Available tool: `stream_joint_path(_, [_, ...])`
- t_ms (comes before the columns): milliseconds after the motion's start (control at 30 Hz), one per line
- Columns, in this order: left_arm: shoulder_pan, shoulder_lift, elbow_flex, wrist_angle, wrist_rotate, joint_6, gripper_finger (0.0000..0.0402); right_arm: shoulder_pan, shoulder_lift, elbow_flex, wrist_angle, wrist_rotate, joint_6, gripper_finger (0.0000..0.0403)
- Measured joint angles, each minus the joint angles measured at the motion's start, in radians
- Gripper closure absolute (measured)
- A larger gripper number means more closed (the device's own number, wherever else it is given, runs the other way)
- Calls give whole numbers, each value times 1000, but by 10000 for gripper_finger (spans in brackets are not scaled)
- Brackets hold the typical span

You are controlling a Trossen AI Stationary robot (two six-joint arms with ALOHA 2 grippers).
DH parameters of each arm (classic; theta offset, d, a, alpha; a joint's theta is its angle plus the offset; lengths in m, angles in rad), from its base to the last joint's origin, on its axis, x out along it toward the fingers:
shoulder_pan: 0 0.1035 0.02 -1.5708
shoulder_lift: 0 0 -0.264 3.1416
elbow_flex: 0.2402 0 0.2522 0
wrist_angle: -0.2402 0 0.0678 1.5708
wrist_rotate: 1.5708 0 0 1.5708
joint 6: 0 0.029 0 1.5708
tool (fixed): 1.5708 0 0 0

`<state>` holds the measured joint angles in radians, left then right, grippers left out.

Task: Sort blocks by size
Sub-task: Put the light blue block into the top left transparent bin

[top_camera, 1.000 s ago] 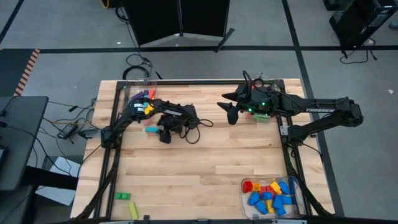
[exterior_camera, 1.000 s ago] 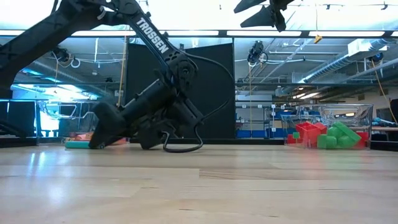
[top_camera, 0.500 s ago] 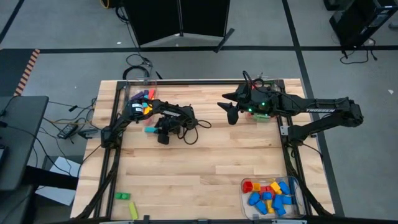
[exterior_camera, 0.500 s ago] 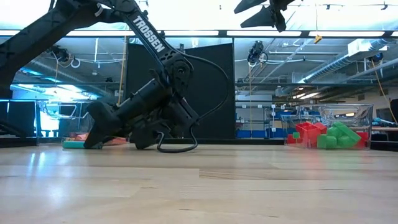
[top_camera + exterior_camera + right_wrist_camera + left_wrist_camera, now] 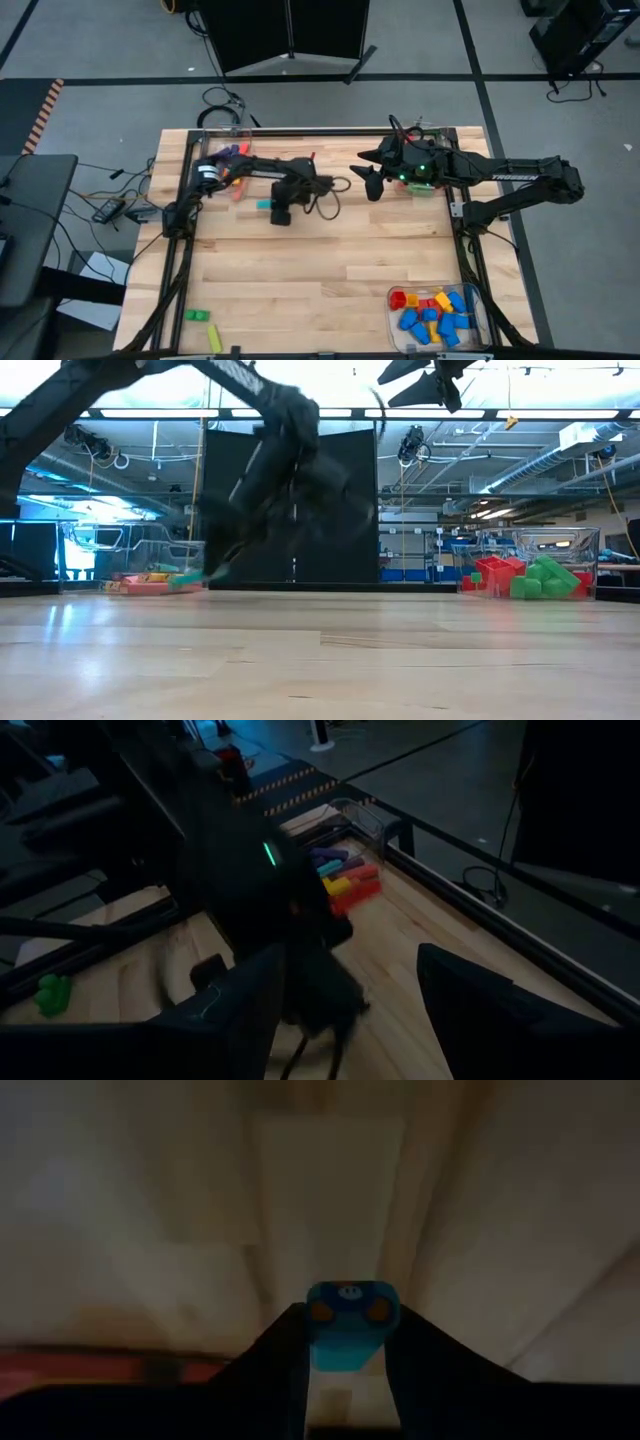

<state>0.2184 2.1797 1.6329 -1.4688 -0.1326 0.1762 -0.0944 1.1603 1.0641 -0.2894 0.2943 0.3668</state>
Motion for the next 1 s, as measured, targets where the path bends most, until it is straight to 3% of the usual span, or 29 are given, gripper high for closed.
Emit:
stream_joint_path(233, [24, -167, 79, 53, -21, -2, 293, 0, 0, 0, -4, 0, 0, 162])
stream_joint_path(433, [122, -336, 88, 67, -97, -26, 293, 0, 0, 0, -5, 0, 0, 164])
stream_joint_path(800, [465, -603, 82, 68, -145, -142, 291, 0, 0, 0, -5, 0, 0, 162])
stream_joint_path(1000, [628, -717, -68, 135, -144, -260, 291, 1, 0, 0, -8, 0, 8, 164])
